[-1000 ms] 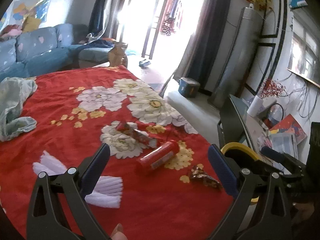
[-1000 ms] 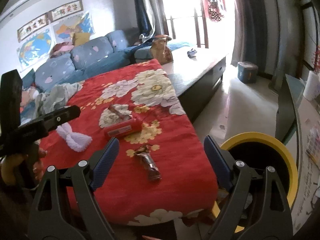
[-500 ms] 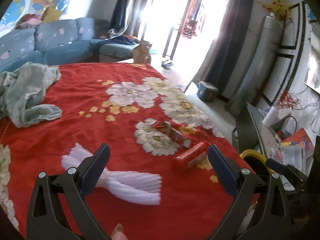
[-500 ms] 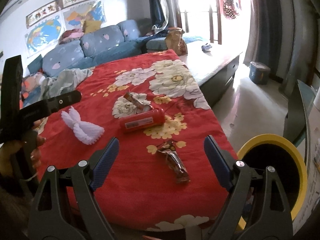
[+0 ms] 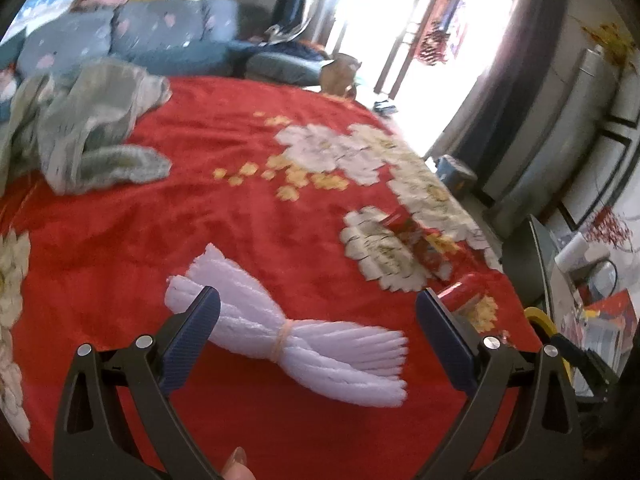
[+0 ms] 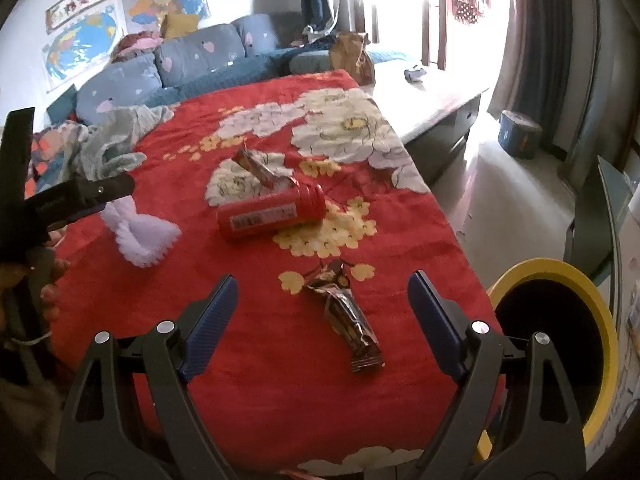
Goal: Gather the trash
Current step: 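Grasp the white mesh bundle with the left tool while the right tool grasps the brown wrapper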
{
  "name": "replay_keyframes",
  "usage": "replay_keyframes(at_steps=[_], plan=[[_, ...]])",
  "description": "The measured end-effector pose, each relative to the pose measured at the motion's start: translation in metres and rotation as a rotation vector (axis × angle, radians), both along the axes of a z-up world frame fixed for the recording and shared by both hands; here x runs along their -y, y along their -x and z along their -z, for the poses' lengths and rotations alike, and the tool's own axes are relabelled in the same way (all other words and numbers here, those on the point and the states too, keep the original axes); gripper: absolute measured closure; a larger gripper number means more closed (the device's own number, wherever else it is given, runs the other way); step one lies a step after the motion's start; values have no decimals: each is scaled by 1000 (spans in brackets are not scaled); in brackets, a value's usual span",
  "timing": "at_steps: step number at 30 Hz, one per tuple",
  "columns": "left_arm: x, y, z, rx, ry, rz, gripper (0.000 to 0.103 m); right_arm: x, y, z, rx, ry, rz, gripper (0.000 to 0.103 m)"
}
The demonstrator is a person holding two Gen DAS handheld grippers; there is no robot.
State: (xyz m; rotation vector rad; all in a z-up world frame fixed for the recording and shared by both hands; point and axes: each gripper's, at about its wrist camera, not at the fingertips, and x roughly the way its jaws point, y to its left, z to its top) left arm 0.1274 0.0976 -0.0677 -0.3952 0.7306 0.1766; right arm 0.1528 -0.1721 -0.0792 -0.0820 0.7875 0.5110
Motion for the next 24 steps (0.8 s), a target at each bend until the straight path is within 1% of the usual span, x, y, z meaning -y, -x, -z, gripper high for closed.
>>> replay_keyframes(at_steps=[4,7,10,12,14,15,16,17,18,19,20,21,22,24], plan=[[-9,0,12,-40,41,-57,8,-1,-4,10,-22,11,5,25],[-10,1,20,-63,46,-83,8,-1,-7,17,-45,10,5,26],[-9,0,27,-91,27,-98,8,-3,-8,23,-72,6,-8,33],[-4,0,29,-99,-8,-93,8,-5,-8,25,-83,3,-16,40],[1,0,31,-109,-35,-85,9,-6,-7,28,-96,-3,-21,49],[2,1,31,-110,-42,-84,9,-6,-7,30,-107,-9,-23,52],[3,2,32,-110,-48,-86,12,-6,-7,31,-112,-12,-25,59],[3,3,33,-114,-58,-86,19,-6,-7,32,-118,-12,-27,68],[4,3,33,-115,-69,-87,23,-6,-6,33,-121,-9,-31,72],[3,5,32,-113,-74,-90,36,-6,-6,33,-121,-7,-31,79],[1,6,31,-113,-76,-99,47,-6,-5,33,-121,-7,-32,84],[0,7,31,-111,-73,-101,52,-6,-5,33,-123,-10,-34,86],[-2,8,31,-106,-66,-97,59,-6,-4,33,-124,-12,-37,88],[-4,10,30,-99,-49,-89,66,-6,-3,32,-118,-15,-40,89]])
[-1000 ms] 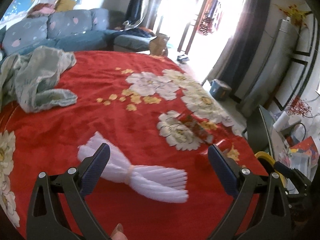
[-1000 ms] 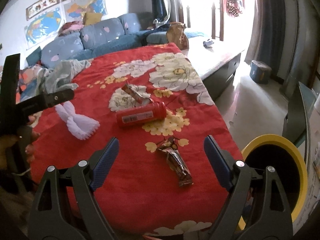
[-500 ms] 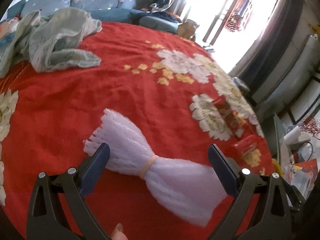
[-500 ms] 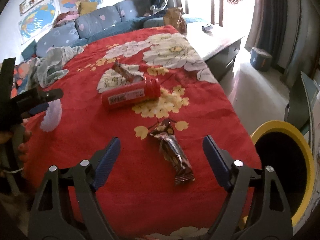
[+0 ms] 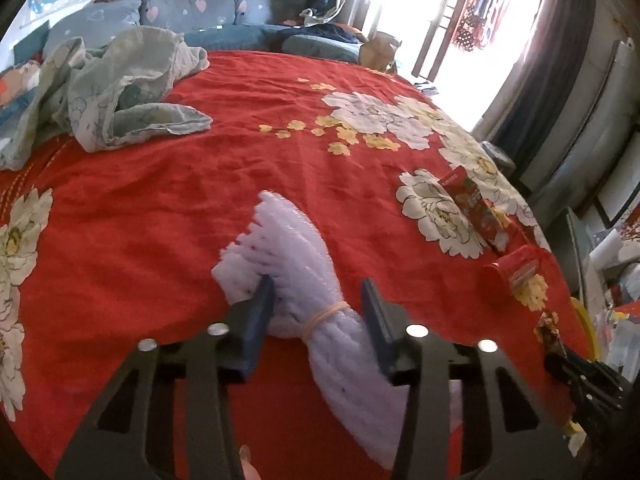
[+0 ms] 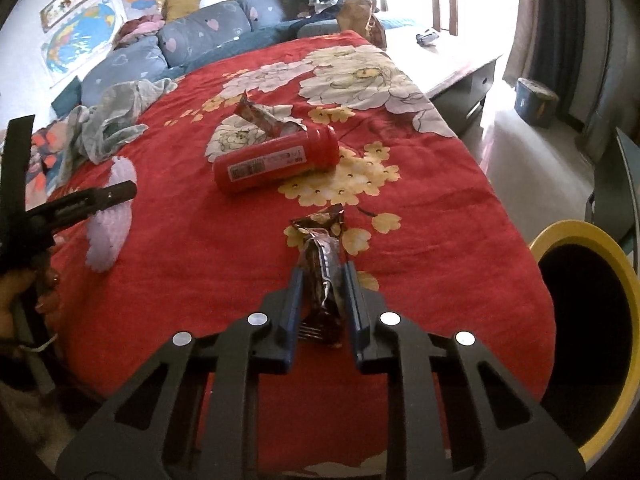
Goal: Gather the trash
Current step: 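Grasp the white mesh bundle with the left tool while the right tool grasps the brown wrapper, then carry the white mesh bundle and brown wrapper over the yellow-rimmed bin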
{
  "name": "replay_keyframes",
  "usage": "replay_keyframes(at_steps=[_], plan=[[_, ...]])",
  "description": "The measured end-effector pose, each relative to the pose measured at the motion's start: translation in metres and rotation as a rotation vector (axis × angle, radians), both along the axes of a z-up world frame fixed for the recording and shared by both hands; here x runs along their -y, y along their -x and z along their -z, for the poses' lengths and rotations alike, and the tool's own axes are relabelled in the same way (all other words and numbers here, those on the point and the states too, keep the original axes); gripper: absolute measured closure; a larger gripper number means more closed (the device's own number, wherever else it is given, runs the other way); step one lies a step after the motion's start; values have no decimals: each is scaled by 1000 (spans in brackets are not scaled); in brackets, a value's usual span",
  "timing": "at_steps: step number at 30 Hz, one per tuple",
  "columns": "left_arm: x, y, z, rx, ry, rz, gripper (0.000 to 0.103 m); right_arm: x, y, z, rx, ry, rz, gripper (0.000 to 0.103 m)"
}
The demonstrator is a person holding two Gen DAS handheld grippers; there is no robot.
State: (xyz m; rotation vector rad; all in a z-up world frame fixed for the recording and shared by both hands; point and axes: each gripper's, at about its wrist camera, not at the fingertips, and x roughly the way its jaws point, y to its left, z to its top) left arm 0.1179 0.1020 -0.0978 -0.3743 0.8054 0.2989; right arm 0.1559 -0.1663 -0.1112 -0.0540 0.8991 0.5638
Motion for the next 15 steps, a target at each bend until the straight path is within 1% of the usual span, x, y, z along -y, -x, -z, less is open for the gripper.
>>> replay_keyframes(at_steps=[2,4,6,9,15], plan=[[-3,2,-2,19,37,14,77,1,1,-2,4,-5,-1,89],[-6,3,-4,44,84,29,82,2,3,-5,11,-13,0,89],[-6,3,-7,61,107,43,84,4,3,-9,19,-20,1,89],[3,2,-17,90,117,80,85,9,4,-16,32,-36,8,89],[32,3,-43,157,99,175,86,22,3,-29,53,-67,35,89]])
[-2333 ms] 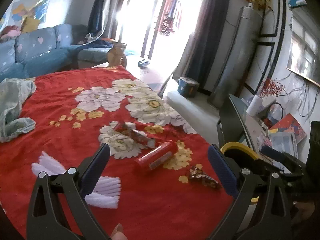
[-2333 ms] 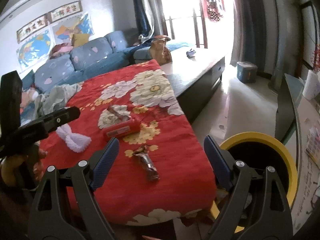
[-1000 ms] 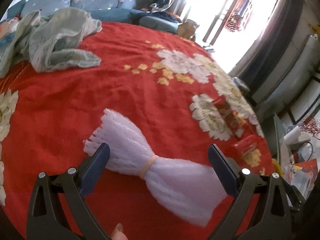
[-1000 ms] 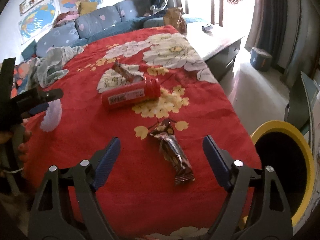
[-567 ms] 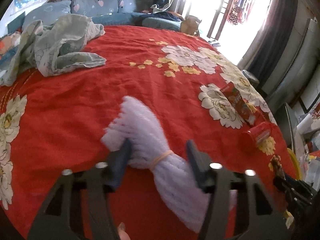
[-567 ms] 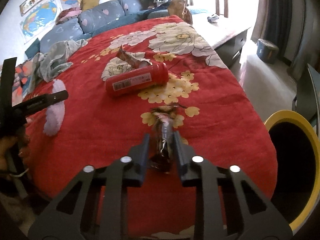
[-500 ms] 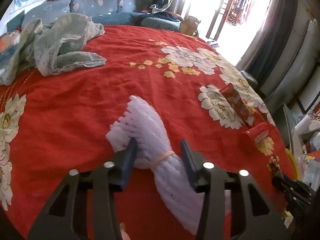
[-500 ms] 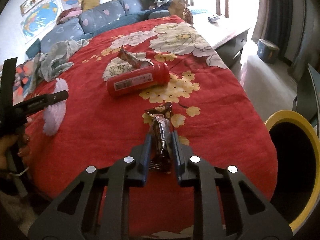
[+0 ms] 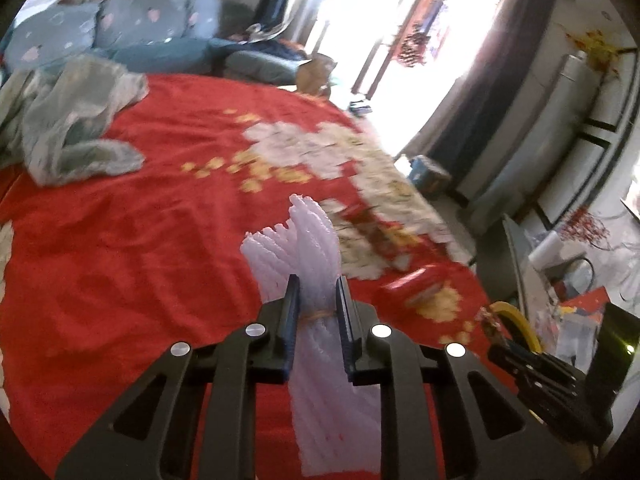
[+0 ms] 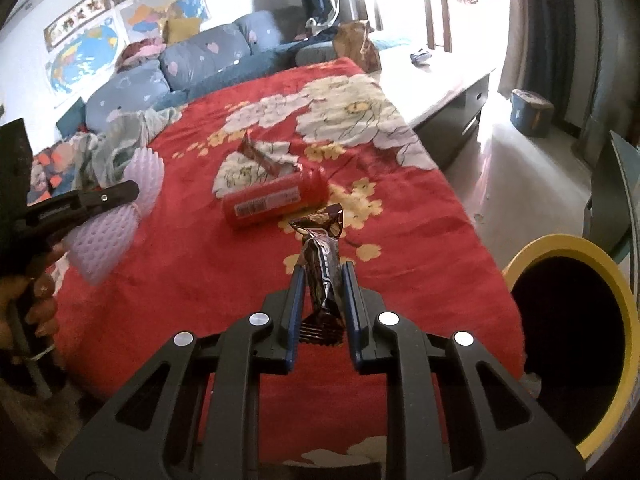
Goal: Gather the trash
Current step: 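Carry the white mesh bundle and brown wrapper over the yellow-rimmed bin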
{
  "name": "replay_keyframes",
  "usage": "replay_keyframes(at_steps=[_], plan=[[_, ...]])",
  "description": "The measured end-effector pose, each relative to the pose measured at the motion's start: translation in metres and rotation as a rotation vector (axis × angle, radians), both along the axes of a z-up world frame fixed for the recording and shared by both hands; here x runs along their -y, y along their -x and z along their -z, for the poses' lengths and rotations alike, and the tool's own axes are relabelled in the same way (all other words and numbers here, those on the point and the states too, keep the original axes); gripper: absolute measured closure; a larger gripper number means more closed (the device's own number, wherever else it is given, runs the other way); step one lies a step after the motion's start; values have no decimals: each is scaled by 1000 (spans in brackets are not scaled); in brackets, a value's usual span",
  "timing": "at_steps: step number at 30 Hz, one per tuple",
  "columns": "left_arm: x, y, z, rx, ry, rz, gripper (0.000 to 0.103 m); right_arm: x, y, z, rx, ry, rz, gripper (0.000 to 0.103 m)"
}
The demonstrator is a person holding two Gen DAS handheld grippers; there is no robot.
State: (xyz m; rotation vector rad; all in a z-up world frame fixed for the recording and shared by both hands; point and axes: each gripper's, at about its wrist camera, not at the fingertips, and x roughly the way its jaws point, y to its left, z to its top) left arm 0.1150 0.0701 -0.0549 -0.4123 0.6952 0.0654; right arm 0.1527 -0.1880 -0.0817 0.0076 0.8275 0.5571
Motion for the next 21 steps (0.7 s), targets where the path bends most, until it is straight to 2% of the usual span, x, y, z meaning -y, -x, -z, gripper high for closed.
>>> replay_keyframes(at_steps=[10,21], plan=[[52,-6,-33,81,-26,149,86,31,-4,-21,38,-43,73,90],[109,-19,-44,103,-64,294,86,73,-9,-32,68,-68,176,90]])
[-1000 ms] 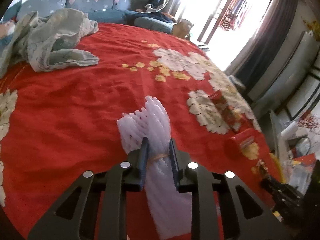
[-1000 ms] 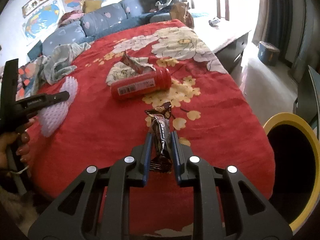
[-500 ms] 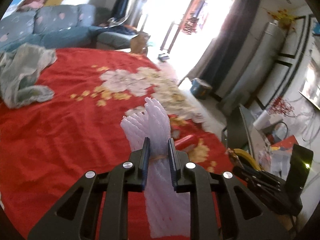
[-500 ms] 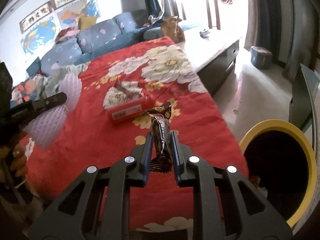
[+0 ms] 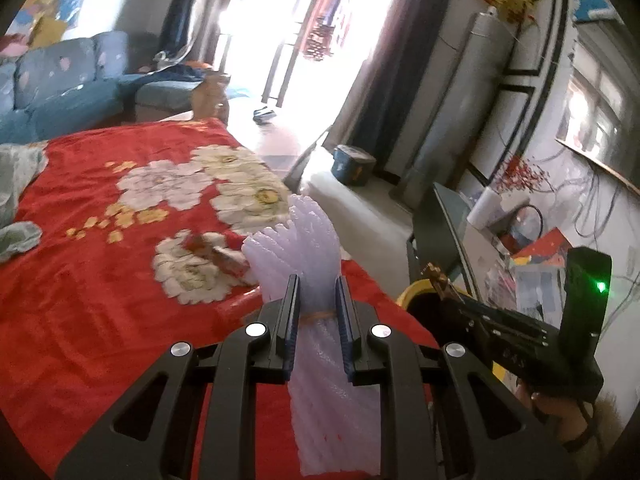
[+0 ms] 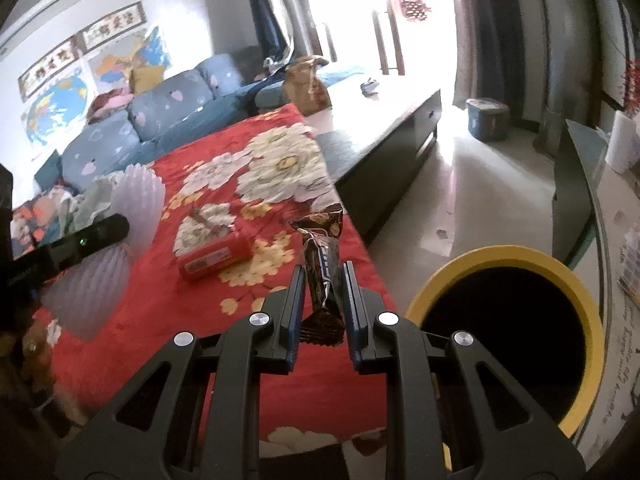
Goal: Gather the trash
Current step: 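Carry the white mesh bundle and brown wrapper over the yellow-rimmed bin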
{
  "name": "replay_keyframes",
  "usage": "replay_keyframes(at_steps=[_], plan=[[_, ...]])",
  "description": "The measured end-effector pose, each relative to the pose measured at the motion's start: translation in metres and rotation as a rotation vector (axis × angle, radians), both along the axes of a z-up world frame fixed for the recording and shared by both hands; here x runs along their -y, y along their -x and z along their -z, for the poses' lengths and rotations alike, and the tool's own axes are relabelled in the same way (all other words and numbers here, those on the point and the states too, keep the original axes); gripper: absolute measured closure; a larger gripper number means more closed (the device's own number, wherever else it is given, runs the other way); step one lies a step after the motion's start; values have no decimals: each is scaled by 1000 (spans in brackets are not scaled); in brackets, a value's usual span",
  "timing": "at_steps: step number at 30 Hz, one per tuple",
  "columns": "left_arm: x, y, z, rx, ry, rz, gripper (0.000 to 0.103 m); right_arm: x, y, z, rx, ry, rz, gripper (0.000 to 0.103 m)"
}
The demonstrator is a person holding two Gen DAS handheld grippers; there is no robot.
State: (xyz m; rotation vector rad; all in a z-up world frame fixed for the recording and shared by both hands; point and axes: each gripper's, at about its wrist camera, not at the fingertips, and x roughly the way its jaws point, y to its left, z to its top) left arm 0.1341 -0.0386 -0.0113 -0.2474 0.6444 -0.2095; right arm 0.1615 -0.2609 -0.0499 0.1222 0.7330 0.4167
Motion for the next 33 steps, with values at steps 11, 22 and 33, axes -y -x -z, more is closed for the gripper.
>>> replay_keyframes(at_steps=[11,22,33], plan=[[48,-7,-3,9,-36,108,86,42,-5,-2,10,-25,104,90],[88,-10,3,0,-58,209,86,81,-8,-1,9,-48,202,90],[132,-9,12,-9,-89,319,86,117,-11,11,-21,-63,290,89]])
